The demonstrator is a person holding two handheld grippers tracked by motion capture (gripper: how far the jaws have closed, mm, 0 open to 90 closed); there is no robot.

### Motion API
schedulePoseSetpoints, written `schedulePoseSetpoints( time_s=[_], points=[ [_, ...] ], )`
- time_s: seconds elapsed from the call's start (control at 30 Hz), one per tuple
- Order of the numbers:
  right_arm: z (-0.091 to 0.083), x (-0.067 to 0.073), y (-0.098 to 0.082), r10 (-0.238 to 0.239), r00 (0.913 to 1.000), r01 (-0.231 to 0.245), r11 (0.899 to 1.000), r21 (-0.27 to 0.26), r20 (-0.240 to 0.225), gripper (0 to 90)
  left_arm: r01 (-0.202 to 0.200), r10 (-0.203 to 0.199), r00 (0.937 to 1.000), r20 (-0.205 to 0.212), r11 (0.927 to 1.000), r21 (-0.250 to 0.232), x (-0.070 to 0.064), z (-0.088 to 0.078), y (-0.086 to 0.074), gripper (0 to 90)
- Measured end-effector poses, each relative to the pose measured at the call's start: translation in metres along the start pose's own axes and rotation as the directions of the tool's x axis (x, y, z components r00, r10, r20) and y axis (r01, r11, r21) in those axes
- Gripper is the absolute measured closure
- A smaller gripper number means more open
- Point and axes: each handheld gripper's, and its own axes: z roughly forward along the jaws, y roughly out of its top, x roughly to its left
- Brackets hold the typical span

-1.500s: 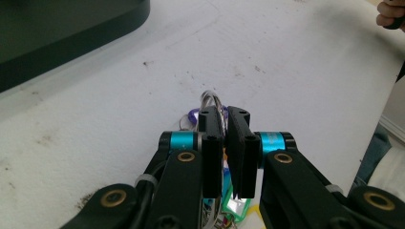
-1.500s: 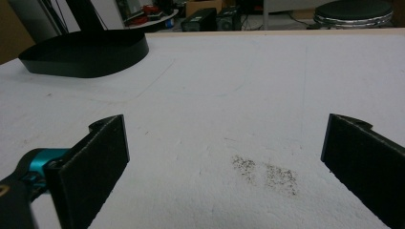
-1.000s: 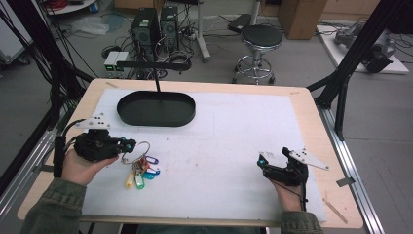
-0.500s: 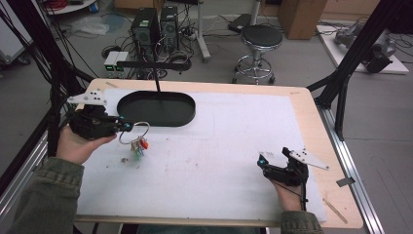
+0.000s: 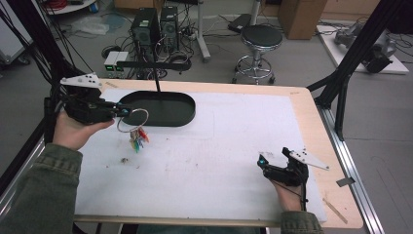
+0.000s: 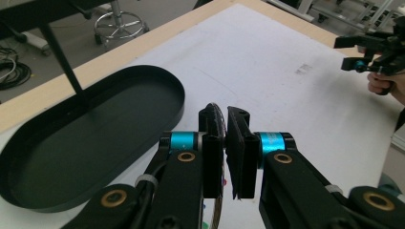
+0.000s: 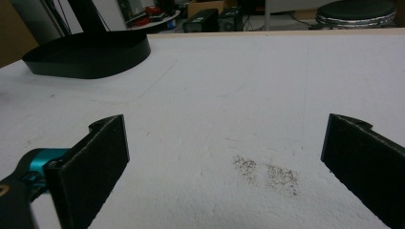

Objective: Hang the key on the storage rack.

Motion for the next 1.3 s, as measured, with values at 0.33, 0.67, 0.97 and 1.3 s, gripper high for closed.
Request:
schedulePoseSetpoints(
  time_s=[0.33,0.67,0.97,1.3],
  points=[
    [0.000,0.000,0.000,-0.003,1.0000,0.003,1.000,-0.003,-0.002,1.2,0.005,-0.005,1.0000,-0.006,1.0000,-0.005,0.022,0.006,0.016,84.6],
    [-0.001,0.000,0.000,0.002,1.0000,-0.002,1.000,-0.013,0.002,1.2,-0.008,0.008,0.9994,-0.034,0.9999,-0.006,0.036,0.018,0.035,84.6],
    [0.000,-0.003,0.001,0.011,0.9999,-0.011,1.000,-0.019,0.005,1.2,0.006,-0.007,0.9990,-0.043,0.9995,-0.031,0.048,0.026,0.051,84.6],
    [-0.003,-0.003,0.000,0.015,0.9998,-0.015,1.000,-0.027,0.009,1.2,0.000,-0.001,0.9991,-0.043,0.9991,-0.041,0.058,0.046,0.065,84.6]
  ],
)
